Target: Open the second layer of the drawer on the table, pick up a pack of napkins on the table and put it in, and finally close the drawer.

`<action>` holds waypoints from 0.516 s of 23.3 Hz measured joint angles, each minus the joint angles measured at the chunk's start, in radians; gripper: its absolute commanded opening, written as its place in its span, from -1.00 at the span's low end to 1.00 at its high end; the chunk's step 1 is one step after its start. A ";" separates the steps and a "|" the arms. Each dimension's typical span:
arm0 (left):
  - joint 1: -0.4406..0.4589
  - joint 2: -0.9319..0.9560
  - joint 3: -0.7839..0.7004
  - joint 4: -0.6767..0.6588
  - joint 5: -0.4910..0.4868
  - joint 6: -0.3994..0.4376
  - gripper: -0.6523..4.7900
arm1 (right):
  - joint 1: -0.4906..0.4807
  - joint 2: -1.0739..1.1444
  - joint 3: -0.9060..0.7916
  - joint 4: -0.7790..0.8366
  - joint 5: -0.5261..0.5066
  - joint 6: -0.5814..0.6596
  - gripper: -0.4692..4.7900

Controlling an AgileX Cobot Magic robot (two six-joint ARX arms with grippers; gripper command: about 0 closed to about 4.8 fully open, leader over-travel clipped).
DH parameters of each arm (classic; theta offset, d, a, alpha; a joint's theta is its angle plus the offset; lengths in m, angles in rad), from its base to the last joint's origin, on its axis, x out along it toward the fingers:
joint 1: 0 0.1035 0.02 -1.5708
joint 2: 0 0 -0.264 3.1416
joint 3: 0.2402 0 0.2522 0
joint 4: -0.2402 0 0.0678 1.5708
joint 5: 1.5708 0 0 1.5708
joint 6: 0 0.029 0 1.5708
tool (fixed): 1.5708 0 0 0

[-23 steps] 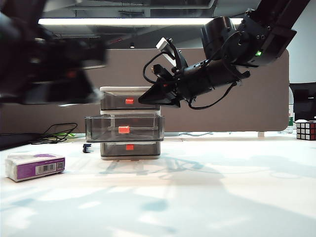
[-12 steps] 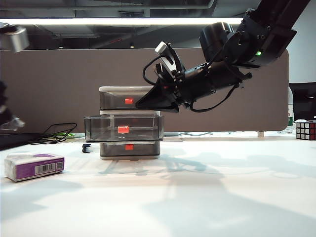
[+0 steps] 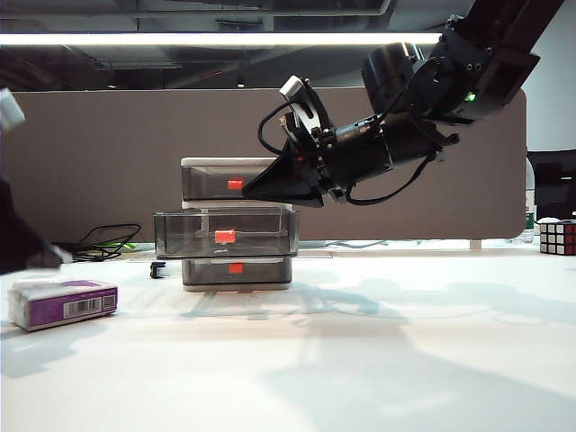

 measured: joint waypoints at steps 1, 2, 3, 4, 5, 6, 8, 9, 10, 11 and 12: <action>0.000 0.034 0.000 0.013 0.015 0.000 0.97 | 0.000 0.000 0.000 -0.002 -0.002 0.000 -0.84; 0.000 0.058 -0.001 0.032 0.024 0.000 0.97 | -0.001 0.000 0.000 -0.003 -0.002 0.000 -0.84; -0.002 0.085 -0.002 0.058 0.029 0.000 0.97 | -0.001 0.000 0.000 -0.005 -0.002 0.000 -0.84; -0.005 0.121 -0.001 0.094 0.029 0.000 0.97 | 0.000 0.000 0.000 -0.007 -0.003 0.000 -0.84; -0.005 0.155 -0.001 0.127 0.028 0.000 0.97 | 0.000 0.000 0.000 -0.008 -0.003 0.000 -0.84; -0.005 0.198 0.003 0.165 0.028 0.000 0.96 | 0.000 0.000 0.000 -0.010 -0.003 0.000 -0.84; -0.016 0.240 0.028 0.182 0.027 0.004 0.96 | 0.000 0.000 0.000 -0.010 -0.003 0.000 -0.84; -0.024 0.267 0.050 0.189 0.028 0.011 0.96 | -0.001 0.000 0.000 -0.010 -0.003 0.000 -0.84; -0.027 0.291 0.070 0.196 0.027 0.023 0.95 | 0.000 0.000 0.000 -0.010 -0.003 0.000 -0.84; -0.032 0.308 0.085 0.199 0.027 0.028 0.95 | 0.000 0.000 0.000 -0.010 -0.003 0.000 -0.84; -0.036 0.328 0.103 0.201 0.026 0.035 0.95 | 0.000 0.000 0.000 -0.010 -0.003 0.000 -0.84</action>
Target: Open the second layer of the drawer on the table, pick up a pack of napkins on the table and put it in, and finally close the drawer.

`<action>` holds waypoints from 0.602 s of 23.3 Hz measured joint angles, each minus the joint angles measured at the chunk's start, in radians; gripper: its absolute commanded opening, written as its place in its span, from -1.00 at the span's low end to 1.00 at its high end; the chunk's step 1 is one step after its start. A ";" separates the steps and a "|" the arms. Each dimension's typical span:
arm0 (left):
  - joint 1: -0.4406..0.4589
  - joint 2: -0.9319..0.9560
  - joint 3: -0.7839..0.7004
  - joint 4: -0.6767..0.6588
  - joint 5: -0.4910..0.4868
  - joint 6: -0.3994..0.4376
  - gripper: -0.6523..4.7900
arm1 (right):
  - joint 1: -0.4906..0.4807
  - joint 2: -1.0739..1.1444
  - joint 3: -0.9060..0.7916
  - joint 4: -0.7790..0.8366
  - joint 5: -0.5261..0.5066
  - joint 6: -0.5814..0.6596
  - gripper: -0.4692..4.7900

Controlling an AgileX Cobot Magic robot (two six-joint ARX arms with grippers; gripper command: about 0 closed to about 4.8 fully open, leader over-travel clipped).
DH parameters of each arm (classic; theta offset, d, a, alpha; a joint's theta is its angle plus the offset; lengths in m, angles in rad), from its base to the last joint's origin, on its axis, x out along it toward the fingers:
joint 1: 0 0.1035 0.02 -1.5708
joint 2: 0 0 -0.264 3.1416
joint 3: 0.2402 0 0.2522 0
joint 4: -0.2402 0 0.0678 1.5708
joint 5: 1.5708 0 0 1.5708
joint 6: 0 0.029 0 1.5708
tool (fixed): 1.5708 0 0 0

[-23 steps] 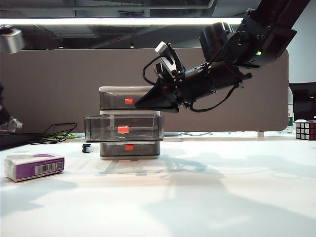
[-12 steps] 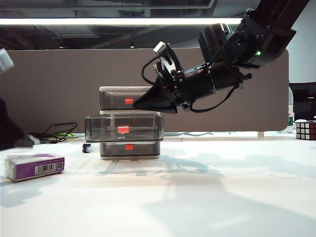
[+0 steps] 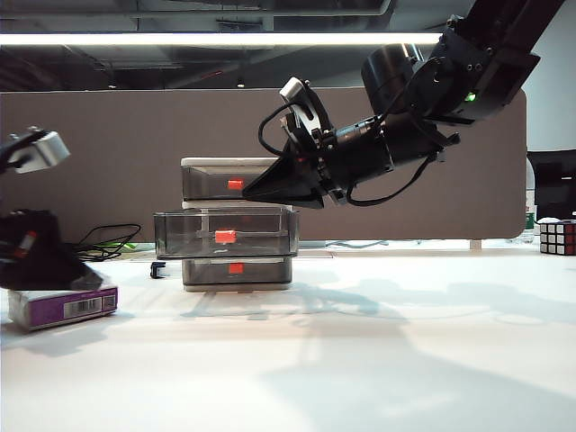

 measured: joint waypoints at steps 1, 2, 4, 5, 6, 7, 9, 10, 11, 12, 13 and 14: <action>-0.008 0.028 0.024 0.000 0.000 0.006 0.95 | 0.000 0.000 0.000 0.000 0.000 0.000 -0.84; -0.014 0.044 0.040 -0.002 -0.001 0.008 0.95 | -0.001 0.000 0.000 0.000 0.000 0.000 -0.84; -0.016 0.062 0.060 -0.009 -0.001 0.008 0.95 | -0.001 0.000 0.000 -0.001 0.000 0.000 -0.84; -0.016 0.064 0.067 -0.021 -0.004 0.008 0.95 | 0.000 0.000 0.000 -0.001 0.000 0.000 -0.84; -0.017 0.064 0.072 -0.038 -0.014 0.008 0.95 | -0.001 0.000 0.000 -0.005 0.000 0.000 -0.84; -0.019 0.064 0.074 -0.048 -0.023 0.008 0.95 | -0.001 0.000 0.000 -0.007 0.000 0.000 -0.84; -0.020 0.064 0.073 -0.108 -0.035 0.029 0.91 | 0.000 0.000 0.000 -0.007 -0.001 0.000 -0.84; -0.024 0.064 0.072 -0.143 -0.039 0.051 0.84 | 0.000 0.000 0.000 -0.007 -0.001 0.000 -0.84; -0.027 0.064 0.072 -0.158 -0.040 0.064 0.75 | 0.000 0.000 0.000 -0.007 -0.001 0.000 -0.84; -0.029 0.064 0.072 -0.164 -0.041 0.076 0.65 | 0.000 0.000 0.000 -0.007 -0.001 0.000 -0.84; -0.030 0.064 0.072 -0.164 -0.042 0.079 0.55 | 0.000 0.000 0.000 -0.007 -0.001 0.000 -0.84; -0.030 0.064 0.072 -0.165 -0.042 0.082 0.41 | 0.000 0.000 0.000 -0.007 -0.001 0.000 -0.84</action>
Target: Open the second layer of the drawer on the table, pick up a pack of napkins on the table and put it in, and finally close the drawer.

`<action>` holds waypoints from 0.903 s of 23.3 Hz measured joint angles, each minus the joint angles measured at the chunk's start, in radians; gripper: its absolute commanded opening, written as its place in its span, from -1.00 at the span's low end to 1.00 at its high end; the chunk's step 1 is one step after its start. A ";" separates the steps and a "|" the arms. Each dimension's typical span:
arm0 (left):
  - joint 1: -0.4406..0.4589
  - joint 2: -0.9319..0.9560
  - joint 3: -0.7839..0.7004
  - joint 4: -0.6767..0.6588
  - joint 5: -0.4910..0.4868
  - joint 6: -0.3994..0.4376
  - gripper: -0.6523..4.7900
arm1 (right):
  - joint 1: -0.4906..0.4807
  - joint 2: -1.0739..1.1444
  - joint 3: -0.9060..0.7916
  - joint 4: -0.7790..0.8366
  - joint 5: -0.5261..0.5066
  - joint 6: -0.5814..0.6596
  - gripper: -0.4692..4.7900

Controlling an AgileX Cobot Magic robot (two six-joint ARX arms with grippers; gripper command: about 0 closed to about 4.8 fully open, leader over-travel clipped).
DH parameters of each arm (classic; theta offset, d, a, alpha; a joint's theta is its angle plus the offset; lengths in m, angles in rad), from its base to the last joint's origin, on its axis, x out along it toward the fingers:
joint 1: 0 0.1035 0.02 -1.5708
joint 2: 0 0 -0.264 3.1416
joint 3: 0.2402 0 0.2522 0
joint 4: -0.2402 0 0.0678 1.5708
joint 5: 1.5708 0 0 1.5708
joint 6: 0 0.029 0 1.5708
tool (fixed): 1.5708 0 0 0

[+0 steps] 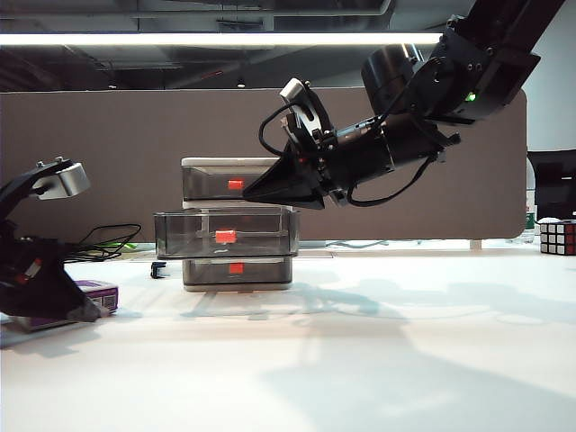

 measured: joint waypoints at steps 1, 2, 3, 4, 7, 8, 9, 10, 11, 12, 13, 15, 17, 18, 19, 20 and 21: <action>0.000 0.000 0.000 0.000 0.000 0.000 0.31 | 0.000 0.000 0.000 0.000 0.000 0.000 -0.84; 0.000 0.000 0.000 0.000 -0.001 0.000 0.22 | 0.000 0.000 0.000 0.000 0.000 0.000 -0.84; 0.000 0.000 0.000 0.001 -0.001 0.000 0.13 | 0.000 0.000 0.000 0.000 0.000 0.000 -0.84; 0.000 0.000 0.000 0.002 0.000 0.000 0.06 | 0.000 0.000 0.000 0.000 0.000 0.000 -0.84; 0.000 0.000 0.000 0.021 0.005 0.000 0.01 | 0.000 0.000 0.000 0.000 0.000 0.000 -0.84; 0.000 0.000 0.000 0.025 0.008 0.000 0.01 | 0.000 0.000 0.000 0.000 0.000 0.000 -0.84; 0.000 0.000 0.000 0.035 0.016 0.000 0.01 | 0.000 0.000 0.000 0.000 0.000 0.000 -0.84; 0.000 -0.002 -0.001 0.048 0.021 0.000 0.01 | 0.000 0.000 0.000 0.000 0.000 0.000 -0.84; -0.002 -0.008 -0.001 0.057 0.021 0.000 0.01 | 0.000 0.000 0.000 -0.001 0.000 0.000 -0.84; -0.005 -0.022 -0.001 0.066 0.021 -0.002 0.01 | 0.000 0.000 0.000 -0.001 0.000 0.000 -0.84; -0.011 -0.046 -0.001 0.074 0.021 -0.003 0.01 | 0.000 0.000 0.000 -0.001 0.000 0.000 -0.84; -0.038 -0.126 0.007 0.105 0.023 -0.003 0.01 | 0.000 0.000 0.000 -0.005 0.000 0.000 -0.84; -0.051 -0.162 0.030 0.111 0.027 -0.003 0.01 | 0.000 0.000 0.000 -0.008 -0.001 0.000 -0.84; -0.056 -0.180 0.045 0.113 0.027 -0.003 0.01 | 0.000 0.000 0.000 -0.007 -0.001 0.000 -0.84; -0.068 -0.196 0.064 0.105 0.026 -0.003 0.01 | 0.000 0.000 0.000 -0.008 -0.001 0.000 -0.84; -0.078 -0.205 0.081 0.095 0.026 -0.003 0.01 | -0.002 0.000 0.000 -0.008 -0.001 0.000 -0.84; -0.111 -0.210 0.133 0.068 0.027 -0.003 0.01 | -0.007 -0.003 0.000 -0.008 -0.003 0.000 -0.84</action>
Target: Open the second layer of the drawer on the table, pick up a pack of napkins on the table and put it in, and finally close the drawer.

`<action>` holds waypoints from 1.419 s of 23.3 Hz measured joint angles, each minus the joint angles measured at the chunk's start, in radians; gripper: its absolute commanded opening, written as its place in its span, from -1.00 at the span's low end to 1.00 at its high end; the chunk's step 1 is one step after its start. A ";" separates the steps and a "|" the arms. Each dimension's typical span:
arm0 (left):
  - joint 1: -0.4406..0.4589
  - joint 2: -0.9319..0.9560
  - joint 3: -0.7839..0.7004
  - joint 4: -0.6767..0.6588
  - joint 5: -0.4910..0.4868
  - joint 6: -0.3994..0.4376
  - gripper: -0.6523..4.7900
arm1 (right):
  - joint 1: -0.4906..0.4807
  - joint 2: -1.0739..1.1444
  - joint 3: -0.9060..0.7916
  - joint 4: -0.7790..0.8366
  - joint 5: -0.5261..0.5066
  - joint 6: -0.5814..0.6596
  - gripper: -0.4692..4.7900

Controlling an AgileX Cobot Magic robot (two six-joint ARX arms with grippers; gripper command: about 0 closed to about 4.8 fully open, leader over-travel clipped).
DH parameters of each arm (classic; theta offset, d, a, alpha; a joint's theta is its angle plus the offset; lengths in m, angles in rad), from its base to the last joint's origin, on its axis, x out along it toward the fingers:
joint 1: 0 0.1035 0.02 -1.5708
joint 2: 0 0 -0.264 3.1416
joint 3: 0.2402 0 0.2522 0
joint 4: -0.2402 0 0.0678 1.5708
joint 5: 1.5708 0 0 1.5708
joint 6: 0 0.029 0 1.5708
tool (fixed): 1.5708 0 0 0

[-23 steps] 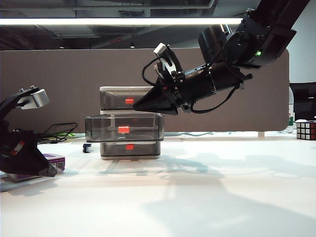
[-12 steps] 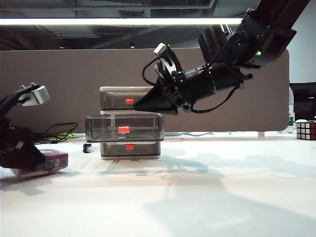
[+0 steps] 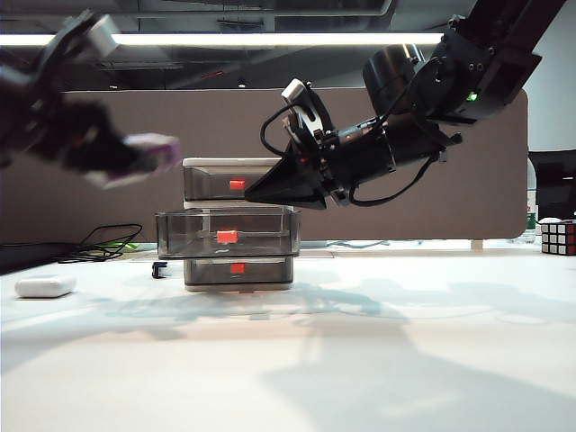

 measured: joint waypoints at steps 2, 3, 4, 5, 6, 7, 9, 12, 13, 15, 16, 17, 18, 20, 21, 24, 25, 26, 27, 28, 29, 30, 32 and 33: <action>-0.048 0.000 0.060 -0.055 0.005 0.012 0.01 | -0.007 -0.026 -0.002 -0.009 -0.011 0.000 -0.84; -0.067 0.002 0.079 -0.084 0.005 0.029 0.01 | -0.008 -0.039 -0.002 -0.010 -0.013 0.000 -0.84; -0.084 0.008 0.095 -0.105 0.004 0.044 0.01 | -0.018 -0.058 -0.002 -0.010 -0.013 0.000 -0.84; -0.103 0.018 0.115 -0.122 0.003 0.059 0.01 | -0.022 -0.075 -0.001 -0.008 -0.016 0.000 -0.84; -0.113 0.029 0.129 -0.130 0.001 0.068 0.01 | -0.028 -0.091 -0.001 -0.008 -0.017 -0.001 -0.84; -0.118 0.046 0.146 -0.136 0.005 0.072 0.01 | -0.036 -0.109 -0.001 -0.008 -0.019 -0.001 -0.84; -0.116 0.083 0.169 -0.142 0.013 0.075 0.01 | -0.048 -0.135 0.000 -0.008 -0.019 -0.002 -0.84; -0.119 0.163 0.195 -0.150 0.034 0.067 0.01 | -0.074 -0.174 -0.001 -0.027 -0.019 -0.005 -0.84; -0.124 0.177 0.198 -0.150 0.037 0.067 0.01 | -0.075 -0.182 0.000 -0.028 -0.019 -0.005 -0.84; -0.133 0.207 0.206 -0.155 0.061 0.067 0.01 | -0.076 -0.193 0.000 -0.029 -0.020 -0.006 -0.84; -0.155 0.230 0.215 -0.156 0.065 0.067 0.01 | -0.076 -0.194 0.000 -0.032 -0.020 -0.008 -0.84; -0.167 0.243 0.218 -0.147 0.060 0.067 0.01 | -0.076 -0.193 0.000 -0.040 -0.020 -0.013 -0.84; -0.188 0.255 0.222 -0.143 0.055 0.068 0.02 | -0.075 -0.192 0.000 -0.058 -0.020 -0.023 -0.84; -0.208 0.274 0.241 -0.143 0.052 0.071 0.03 | -0.074 -0.192 0.000 -0.069 -0.019 -0.026 -0.84; -0.215 0.286 0.254 -0.142 0.049 0.071 0.04 | -0.074 -0.192 0.000 -0.072 -0.020 -0.027 -0.84; -0.221 0.320 0.282 -0.139 0.042 0.071 0.42 | -0.074 -0.192 0.000 -0.075 -0.020 -0.029 -0.84; -0.222 0.330 0.292 -0.146 0.040 0.071 0.48 | -0.074 -0.192 0.000 -0.075 -0.020 -0.031 -0.84; -0.222 0.331 0.296 -0.145 0.040 0.071 0.53 | -0.074 -0.192 0.000 -0.077 -0.020 -0.031 -0.84; -0.223 0.331 0.301 -0.143 0.040 0.071 0.53 | -0.075 -0.192 0.000 -0.080 -0.020 -0.031 -0.84; -0.224 0.331 0.309 -0.141 0.040 0.071 0.53 | -0.075 -0.192 0.000 -0.081 -0.020 -0.032 -0.84; -0.224 0.331 0.313 -0.138 0.040 0.069 0.53 | -0.074 -0.192 0.000 -0.082 -0.020 -0.035 -0.84; -0.224 0.329 0.315 -0.134 0.040 0.066 0.53 | -0.074 -0.192 0.000 -0.085 -0.021 -0.040 -0.84; -0.224 0.329 0.315 -0.136 0.040 0.059 0.52 | -0.074 -0.192 0.000 -0.088 -0.020 -0.044 -0.84; -0.224 0.327 0.315 -0.144 0.035 0.055 0.52 | -0.074 -0.192 0.000 -0.088 -0.020 -0.046 -0.84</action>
